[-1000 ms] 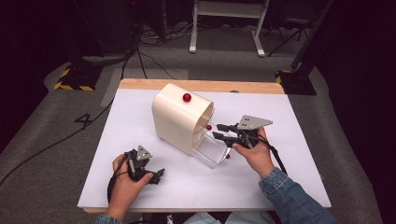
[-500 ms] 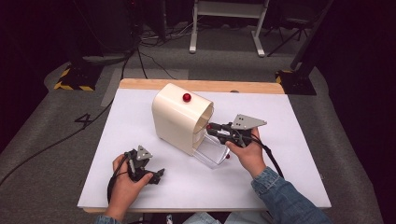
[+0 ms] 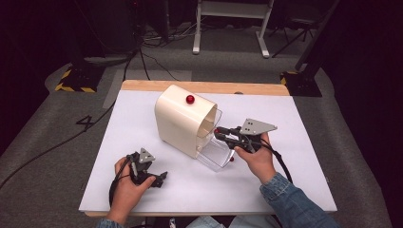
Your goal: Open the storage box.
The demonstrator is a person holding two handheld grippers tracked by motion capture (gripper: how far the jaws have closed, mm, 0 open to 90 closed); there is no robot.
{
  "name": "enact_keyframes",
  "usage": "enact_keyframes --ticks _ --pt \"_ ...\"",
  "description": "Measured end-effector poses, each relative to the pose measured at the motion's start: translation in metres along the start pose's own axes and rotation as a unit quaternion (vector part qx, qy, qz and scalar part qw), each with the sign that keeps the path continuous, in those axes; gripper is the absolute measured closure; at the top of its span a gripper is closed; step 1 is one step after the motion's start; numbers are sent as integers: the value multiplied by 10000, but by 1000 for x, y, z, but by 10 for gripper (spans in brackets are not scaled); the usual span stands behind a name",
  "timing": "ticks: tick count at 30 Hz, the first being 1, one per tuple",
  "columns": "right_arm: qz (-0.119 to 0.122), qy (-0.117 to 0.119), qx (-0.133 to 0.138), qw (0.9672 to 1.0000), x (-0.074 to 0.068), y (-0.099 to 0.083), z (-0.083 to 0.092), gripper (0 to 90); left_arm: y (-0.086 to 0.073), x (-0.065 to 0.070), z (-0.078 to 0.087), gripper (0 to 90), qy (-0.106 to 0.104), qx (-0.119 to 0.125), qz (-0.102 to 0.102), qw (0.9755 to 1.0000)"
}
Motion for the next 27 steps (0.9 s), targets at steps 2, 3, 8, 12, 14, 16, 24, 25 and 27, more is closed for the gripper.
enact_keyframes --ticks 2,3,8,12,14,16,24,25,27 --pt "-17 -1 6 10000 -1 -1 5 748 0 0 0 0 -2 2 -1 10000" --pt "-25 3 -1 10000 -1 -3 8 748 0 0 0 0 -4 5 1 10000" --pt "-52 13 6 10000 -1 -8 20 749 0 0 0 0 -6 -4 -1 10000" --pt "-49 11 25 10000 -2 -11 30 748 0 0 0 0 -6 -5 1 10000" --pt "-46 10 18 10000 -2 -12 33 748 0 0 0 0 -5 -3 3 10000" --pt "-44 15 12 10000 -3 -14 37 748 0 0 0 0 -9 1 3 10000" --pt "-100 10 16 9999 -2 -21 47 748 0 0 0 0 -9 -1 2 10000" --pt "-113 13 4 9999 -3 -22 48 748 0 0 0 0 0 -2 -1 10000" --pt "-105 9 -2 9999 -3 -23 49 748 0 0 0 0 -4 -1 0 10000"
Point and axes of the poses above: each handheld gripper's, and its own axes: z roughly backward along the jaws, y roughly out of its top, x roughly to its right, the point moved 10 cm from there along -z, roughly forward along the jaws, and after that the axes turned 12 degrees about -x, right-handed, at the moved point
